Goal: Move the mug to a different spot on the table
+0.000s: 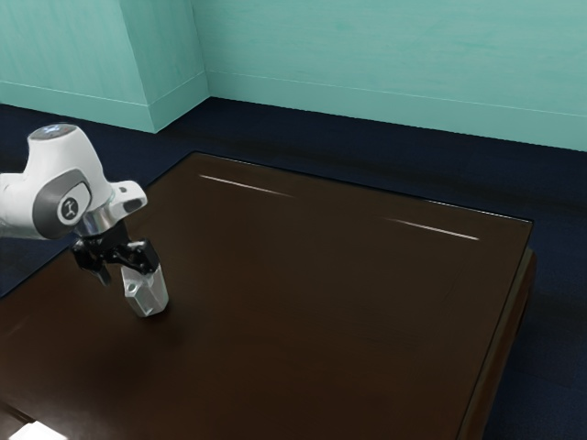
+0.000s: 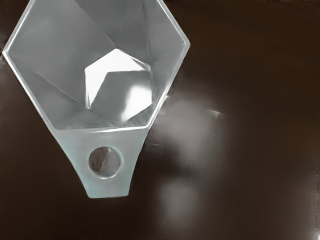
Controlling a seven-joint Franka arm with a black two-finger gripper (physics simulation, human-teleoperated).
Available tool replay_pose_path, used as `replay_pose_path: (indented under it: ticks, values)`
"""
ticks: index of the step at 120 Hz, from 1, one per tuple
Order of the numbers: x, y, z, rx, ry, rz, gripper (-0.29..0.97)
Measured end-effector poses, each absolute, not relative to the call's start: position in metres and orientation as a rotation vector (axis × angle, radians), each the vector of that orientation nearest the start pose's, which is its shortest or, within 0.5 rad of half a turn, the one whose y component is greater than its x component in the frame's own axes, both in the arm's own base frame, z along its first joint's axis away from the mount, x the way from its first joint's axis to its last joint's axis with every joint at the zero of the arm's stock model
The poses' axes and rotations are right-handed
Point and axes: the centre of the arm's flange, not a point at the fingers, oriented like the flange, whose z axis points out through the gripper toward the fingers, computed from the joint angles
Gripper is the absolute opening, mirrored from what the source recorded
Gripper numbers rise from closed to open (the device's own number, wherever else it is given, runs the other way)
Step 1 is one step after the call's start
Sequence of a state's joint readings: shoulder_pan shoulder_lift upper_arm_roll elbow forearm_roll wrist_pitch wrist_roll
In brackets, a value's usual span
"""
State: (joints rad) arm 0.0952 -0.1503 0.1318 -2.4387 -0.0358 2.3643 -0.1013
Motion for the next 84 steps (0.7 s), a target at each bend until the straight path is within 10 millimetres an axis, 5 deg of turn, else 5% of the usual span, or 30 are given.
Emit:
replay_pose_path:
  ticks: [38, 84]
  values:
    - [0.475, 0.118, 0.314, -3.035, -0.649, -0.157, 0.54]
    - [0.487, 0.12, 0.285, -3.012, -0.605, -0.205, 0.43]
